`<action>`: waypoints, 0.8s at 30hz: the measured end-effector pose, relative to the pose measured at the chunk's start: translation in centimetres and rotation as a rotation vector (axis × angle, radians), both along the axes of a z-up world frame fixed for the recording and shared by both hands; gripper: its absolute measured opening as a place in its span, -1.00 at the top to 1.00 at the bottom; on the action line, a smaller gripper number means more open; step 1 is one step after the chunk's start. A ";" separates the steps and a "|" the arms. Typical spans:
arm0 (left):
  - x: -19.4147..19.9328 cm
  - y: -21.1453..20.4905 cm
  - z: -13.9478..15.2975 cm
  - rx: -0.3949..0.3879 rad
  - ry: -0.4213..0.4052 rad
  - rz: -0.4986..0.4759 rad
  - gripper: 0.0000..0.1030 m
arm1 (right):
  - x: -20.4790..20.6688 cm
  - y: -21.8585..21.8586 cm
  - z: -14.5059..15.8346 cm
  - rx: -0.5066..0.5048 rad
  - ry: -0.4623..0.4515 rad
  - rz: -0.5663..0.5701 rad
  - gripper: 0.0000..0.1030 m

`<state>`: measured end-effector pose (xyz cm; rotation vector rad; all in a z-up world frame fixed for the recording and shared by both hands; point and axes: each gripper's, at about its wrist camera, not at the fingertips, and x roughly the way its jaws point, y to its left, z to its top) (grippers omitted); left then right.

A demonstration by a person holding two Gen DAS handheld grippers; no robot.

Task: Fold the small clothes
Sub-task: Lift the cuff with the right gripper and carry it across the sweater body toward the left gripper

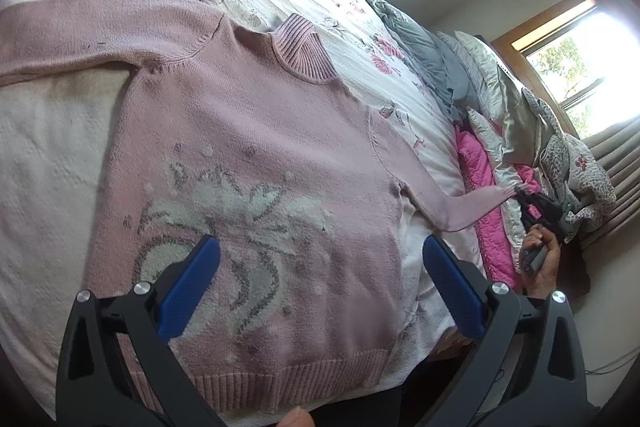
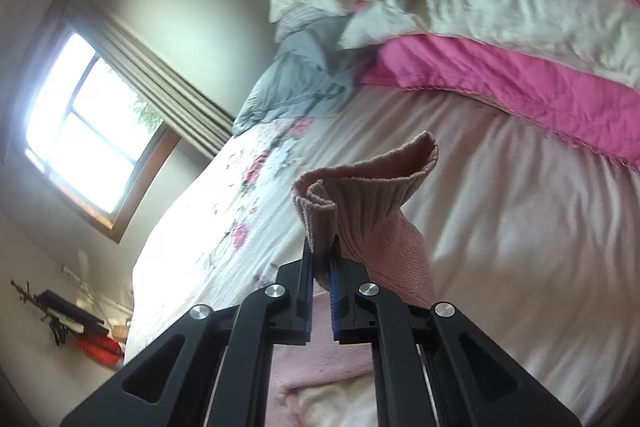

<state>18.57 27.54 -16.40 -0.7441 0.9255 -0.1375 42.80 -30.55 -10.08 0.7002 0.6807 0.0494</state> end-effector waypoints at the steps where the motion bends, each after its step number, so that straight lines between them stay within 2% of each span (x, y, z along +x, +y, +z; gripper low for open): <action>1: 0.3 0.3 0.2 0.012 0.003 -0.003 -0.95 | 0.1 1.9 0.9 -0.014 -0.018 0.031 0.87; 4: 1.2 0.8 0.9 0.063 0.003 -0.019 -0.95 | 0.2 7.4 2.6 -0.068 -0.055 0.116 0.87; 7: 2.2 1.4 1.5 0.107 -0.023 -0.038 -0.95 | 0.3 12.4 2.8 -0.104 -0.062 0.193 0.87; 10: 3.7 1.9 1.8 0.081 -0.036 -0.059 -0.95 | -0.2 17.5 1.9 -0.164 -0.061 0.263 0.88; 13: 5.7 2.5 1.0 0.036 -0.009 -0.076 -0.95 | -0.7 22.8 -0.6 -0.220 -0.027 0.320 0.88; 16: 7.8 2.2 0.0 0.084 0.015 -0.090 -0.95 | -0.8 27.6 -4.4 -0.321 0.019 0.379 0.88; 17: 8.5 2.2 -0.4 0.079 0.017 -0.100 -0.95 | -1.2 29.2 -5.7 -0.355 0.033 0.400 0.88; 19: 10.1 2.1 -1.2 0.040 0.018 -0.122 -0.95 | -1.7 31.8 -8.5 -0.424 0.059 0.441 0.88; 23: 14.2 0.8 -2.8 -0.037 0.017 -0.175 -0.95 | -2.8 35.5 -13.7 -0.492 0.122 0.515 0.87; 24: 15.3 0.3 -3.3 -0.067 0.014 -0.192 -0.95 | -3.1 35.8 -14.6 -0.509 0.131 0.528 0.79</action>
